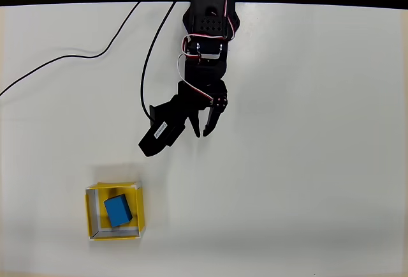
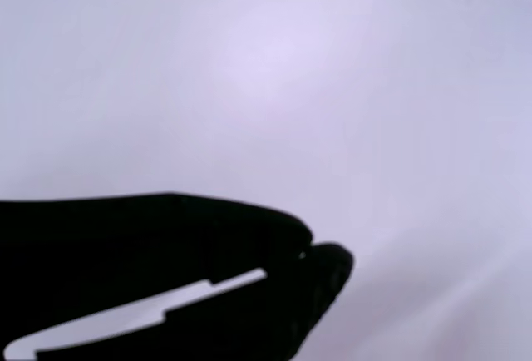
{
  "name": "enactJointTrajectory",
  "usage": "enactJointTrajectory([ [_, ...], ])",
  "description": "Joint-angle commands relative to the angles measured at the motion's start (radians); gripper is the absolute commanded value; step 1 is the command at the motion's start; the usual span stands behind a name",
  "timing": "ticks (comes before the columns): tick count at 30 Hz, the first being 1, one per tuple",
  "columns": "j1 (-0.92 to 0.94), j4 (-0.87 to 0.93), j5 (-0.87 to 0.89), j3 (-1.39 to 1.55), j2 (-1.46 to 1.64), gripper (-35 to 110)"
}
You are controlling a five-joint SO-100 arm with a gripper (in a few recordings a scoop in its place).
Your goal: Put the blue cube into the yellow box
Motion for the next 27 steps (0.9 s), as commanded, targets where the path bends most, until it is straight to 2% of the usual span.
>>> enactJointTrajectory([
  [1, -0.003, 0.095, -0.002, 0.046, 0.143, 0],
  [5, 0.008, 0.209, 0.009, 0.129, 0.255, 0],
  [18, 0.089, 0.808, 0.026, 0.135, 0.425, 0],
  [21, 0.103, 0.819, 0.114, 0.135, 0.425, 1],
  [27, 0.117, 0.819, 0.126, 0.135, 0.425, 1],
])
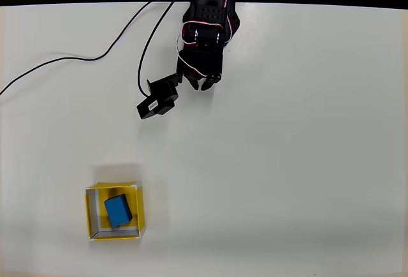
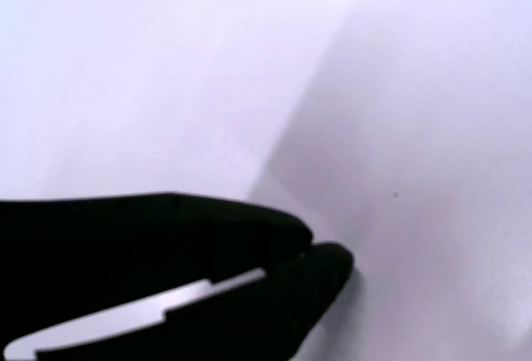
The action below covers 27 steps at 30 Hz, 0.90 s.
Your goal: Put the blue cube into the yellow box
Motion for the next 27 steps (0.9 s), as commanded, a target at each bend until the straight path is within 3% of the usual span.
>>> enactJointTrajectory([
  [1, 0.025, 0.017, -0.002, 0.029, 0.028, 1],
  [27, -0.021, 0.017, -0.002, 0.029, 0.026, 1],
])
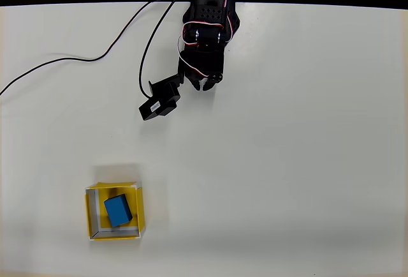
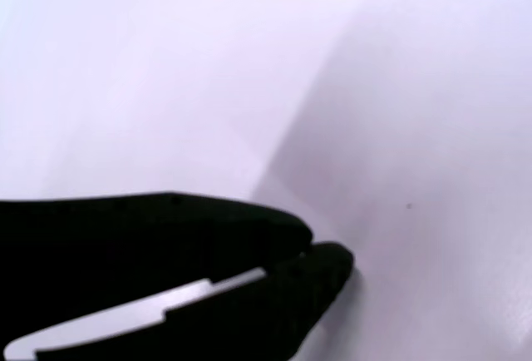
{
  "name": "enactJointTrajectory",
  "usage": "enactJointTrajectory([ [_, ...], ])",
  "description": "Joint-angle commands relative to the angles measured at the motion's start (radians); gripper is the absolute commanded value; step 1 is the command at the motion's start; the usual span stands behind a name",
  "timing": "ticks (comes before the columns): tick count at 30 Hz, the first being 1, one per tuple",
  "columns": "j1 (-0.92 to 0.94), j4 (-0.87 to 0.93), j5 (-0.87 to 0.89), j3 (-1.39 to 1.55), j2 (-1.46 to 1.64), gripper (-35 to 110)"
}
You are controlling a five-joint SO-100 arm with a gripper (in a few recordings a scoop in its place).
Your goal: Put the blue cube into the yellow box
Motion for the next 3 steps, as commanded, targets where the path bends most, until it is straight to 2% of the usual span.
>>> enactJointTrajectory([
  [1, 0.008, 0.017, -0.003, 0.029, 0.026, 1],
  [3, 0.008, 0.017, -0.003, 0.029, 0.026, 1],
])
